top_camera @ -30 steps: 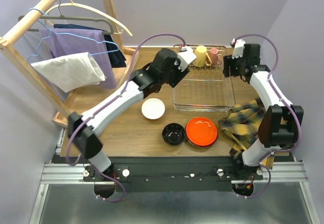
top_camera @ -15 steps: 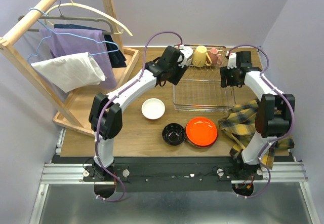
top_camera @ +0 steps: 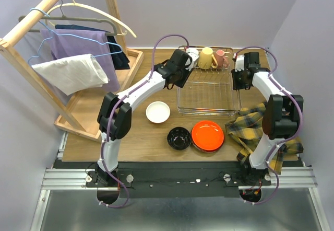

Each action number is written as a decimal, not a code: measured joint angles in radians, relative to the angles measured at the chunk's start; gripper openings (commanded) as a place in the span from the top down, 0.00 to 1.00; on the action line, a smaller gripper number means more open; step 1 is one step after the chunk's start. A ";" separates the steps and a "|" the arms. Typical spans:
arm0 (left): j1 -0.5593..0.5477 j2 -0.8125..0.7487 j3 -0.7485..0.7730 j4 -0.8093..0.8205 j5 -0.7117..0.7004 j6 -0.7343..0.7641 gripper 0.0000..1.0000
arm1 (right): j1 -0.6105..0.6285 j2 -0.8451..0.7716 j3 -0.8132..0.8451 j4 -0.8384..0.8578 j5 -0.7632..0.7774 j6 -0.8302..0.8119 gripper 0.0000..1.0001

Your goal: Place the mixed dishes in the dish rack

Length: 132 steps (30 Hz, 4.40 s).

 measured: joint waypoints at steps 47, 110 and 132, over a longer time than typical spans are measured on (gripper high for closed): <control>0.016 -0.734 -0.819 -0.211 0.248 0.430 0.34 | 0.120 -0.493 0.008 -0.245 -0.336 -0.222 0.37; 0.235 -0.908 -0.599 -0.176 0.189 0.156 0.23 | 1.147 -0.280 -0.223 -0.240 -0.235 -0.311 0.99; -0.011 -0.827 -0.527 0.017 0.079 0.299 0.34 | 0.382 -0.250 0.272 -0.650 -0.568 -0.379 0.99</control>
